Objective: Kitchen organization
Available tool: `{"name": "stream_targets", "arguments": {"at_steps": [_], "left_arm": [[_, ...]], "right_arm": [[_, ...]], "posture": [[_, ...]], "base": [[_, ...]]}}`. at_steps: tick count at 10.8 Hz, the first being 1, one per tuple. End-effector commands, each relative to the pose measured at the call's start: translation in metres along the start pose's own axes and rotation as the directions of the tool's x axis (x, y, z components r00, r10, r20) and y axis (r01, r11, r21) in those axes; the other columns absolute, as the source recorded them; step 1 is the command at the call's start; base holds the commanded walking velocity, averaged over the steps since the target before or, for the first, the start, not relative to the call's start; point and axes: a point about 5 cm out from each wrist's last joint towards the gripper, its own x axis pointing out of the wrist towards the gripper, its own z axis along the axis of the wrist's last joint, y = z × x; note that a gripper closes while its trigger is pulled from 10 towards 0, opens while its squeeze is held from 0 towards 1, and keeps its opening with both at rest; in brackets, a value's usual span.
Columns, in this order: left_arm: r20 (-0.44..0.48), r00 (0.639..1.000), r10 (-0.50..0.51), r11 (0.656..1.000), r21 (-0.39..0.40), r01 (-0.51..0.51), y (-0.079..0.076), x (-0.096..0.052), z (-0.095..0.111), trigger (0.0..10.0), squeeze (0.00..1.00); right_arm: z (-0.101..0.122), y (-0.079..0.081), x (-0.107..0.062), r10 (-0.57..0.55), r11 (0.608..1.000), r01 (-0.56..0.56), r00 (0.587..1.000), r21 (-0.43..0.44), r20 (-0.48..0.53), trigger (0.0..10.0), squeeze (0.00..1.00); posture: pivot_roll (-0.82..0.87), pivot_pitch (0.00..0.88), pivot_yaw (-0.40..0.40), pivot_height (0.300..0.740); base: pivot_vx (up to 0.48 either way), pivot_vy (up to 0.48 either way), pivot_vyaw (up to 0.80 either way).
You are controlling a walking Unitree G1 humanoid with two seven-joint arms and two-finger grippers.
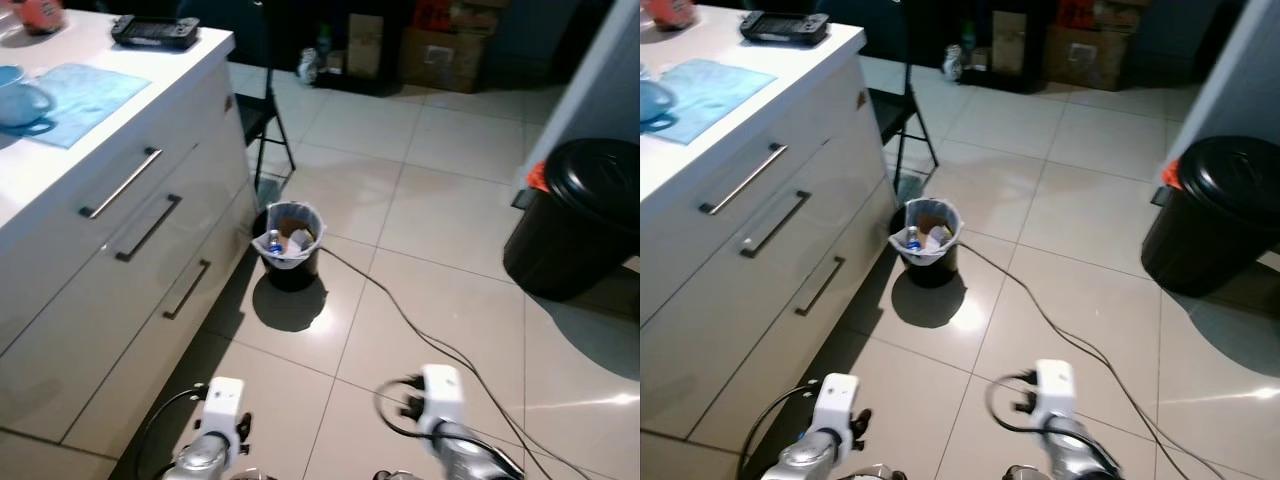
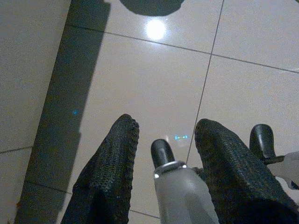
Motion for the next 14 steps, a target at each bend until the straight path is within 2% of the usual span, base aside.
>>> {"name": "stream_targets", "arguments": {"at_steps": [1,9,14], "left_arm": [[-0.018,1.0,-0.007,1.0,0.004,0.007,-0.0026,-0.0009,-0.0053,10.0,0.0],[0.018,1.0,0.004,1.0,-0.008,-0.004,-0.0019,-0.0001,0.0011,10.0,0.0],[0.009,1.0,-0.005,1.0,0.0,0.005,-0.0038,-0.0008,-0.0023,10.0,0.0]], "right_arm": [[-0.0059,0.0011,-0.0009,-0.006,1.0,0.006,1.0,0.0,-0.021,10.0,0.0],[-0.0048,0.0015,-0.0005,-0.017,1.0,0.017,1.0,-0.02,-0.019,10.0,0.0],[-0.0063,0.001,-0.001,-0.016,0.999,0.015,1.0,-0.03,-0.023,10.0,0.0]], "posture": [[0.09,0.104,0.041,0.74],[0.09,0.1,0.04,0.74],[0.08,0.099,0.039,0.74]], "base": [[0.0,0.0,0.0],[0.0,0.0,0.0],[0.0,0.0,0.74]]}}
